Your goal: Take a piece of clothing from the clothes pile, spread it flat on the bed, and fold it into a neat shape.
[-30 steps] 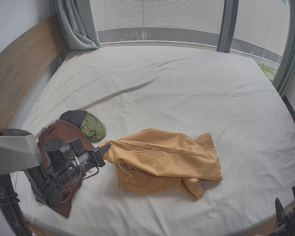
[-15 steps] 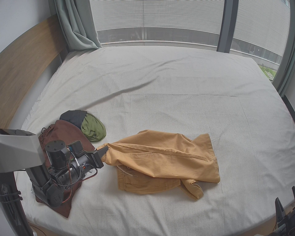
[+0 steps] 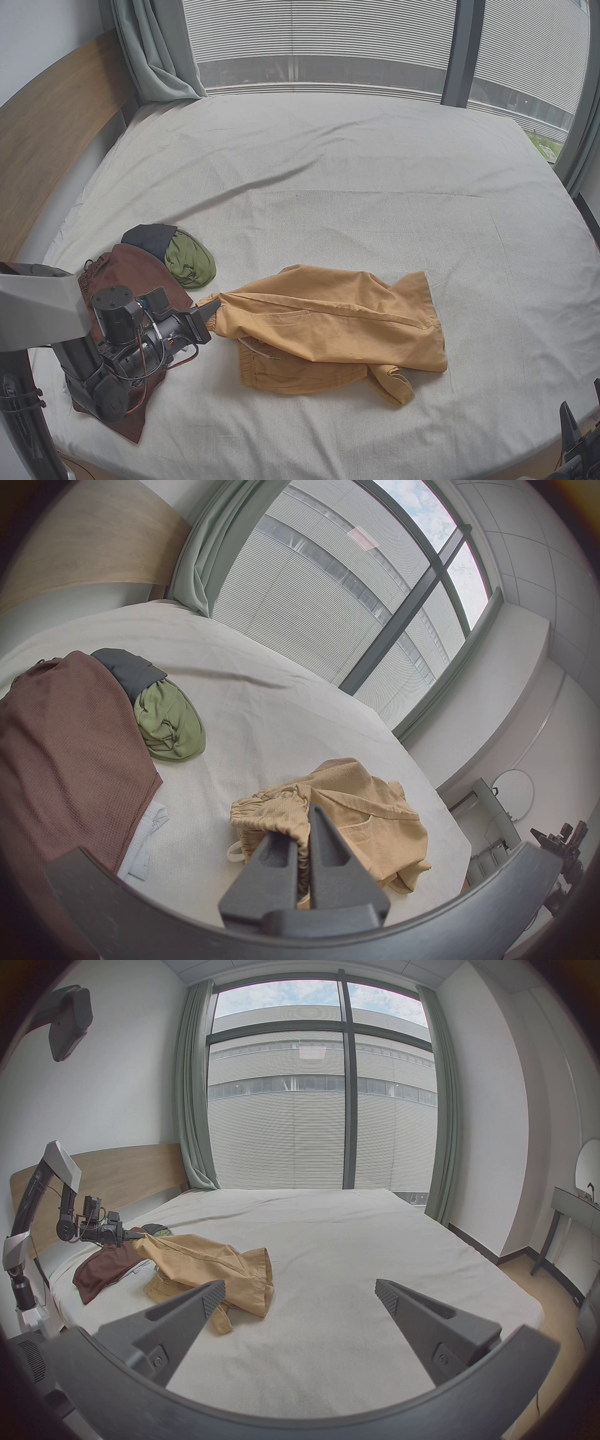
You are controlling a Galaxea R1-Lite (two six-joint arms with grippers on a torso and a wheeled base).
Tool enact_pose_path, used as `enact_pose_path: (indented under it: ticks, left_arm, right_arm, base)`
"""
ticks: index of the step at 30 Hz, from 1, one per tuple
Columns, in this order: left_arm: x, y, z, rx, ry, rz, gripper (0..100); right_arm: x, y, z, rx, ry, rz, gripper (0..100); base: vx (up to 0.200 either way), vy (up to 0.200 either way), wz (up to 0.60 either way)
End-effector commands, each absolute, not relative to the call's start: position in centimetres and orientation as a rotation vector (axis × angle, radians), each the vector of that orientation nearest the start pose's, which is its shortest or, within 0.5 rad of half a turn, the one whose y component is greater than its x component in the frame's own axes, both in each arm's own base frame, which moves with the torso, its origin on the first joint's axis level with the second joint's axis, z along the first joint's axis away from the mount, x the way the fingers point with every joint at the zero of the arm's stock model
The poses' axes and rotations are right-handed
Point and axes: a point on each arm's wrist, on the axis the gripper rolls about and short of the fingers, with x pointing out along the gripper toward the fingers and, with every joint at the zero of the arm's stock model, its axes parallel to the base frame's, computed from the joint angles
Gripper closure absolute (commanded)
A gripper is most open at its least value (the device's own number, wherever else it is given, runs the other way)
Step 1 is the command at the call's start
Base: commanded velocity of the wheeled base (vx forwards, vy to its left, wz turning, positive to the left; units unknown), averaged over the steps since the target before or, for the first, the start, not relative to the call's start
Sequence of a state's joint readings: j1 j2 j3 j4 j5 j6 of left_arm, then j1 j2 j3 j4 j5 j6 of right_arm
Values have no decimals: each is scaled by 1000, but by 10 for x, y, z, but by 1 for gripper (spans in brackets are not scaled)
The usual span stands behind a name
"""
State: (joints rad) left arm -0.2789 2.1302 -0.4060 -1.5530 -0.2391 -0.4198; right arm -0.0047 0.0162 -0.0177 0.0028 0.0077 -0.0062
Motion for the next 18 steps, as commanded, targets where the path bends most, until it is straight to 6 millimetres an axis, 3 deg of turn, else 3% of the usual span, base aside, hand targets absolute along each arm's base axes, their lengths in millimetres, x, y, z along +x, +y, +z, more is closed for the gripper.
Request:
enact_pose_path:
  ticks: [1,8,10,13,18]
  left_arm:
    - [293,-88,54,-407,276,-469,100]
    - [295,-86,55,-408,267,-465,100]
    - [295,-84,56,-409,265,-459,100]
    - [297,-82,56,-410,258,-453,100]
    - [297,-82,57,-408,254,-454,100]
  right_arm:
    - [-23,0,75,-9,5,-6,0]
    - [-23,0,77,-17,-8,1,0]
    - [-26,0,92,-12,-80,-2,0]
    - [-23,1,139,-12,-189,-25,0]
    - [-9,0,146,84,-81,54,0]
  base:
    - [0,0,0]
    - [0,0,0]
    - [0,0,0]
    - [0,0,0]
    - [0,0,0]
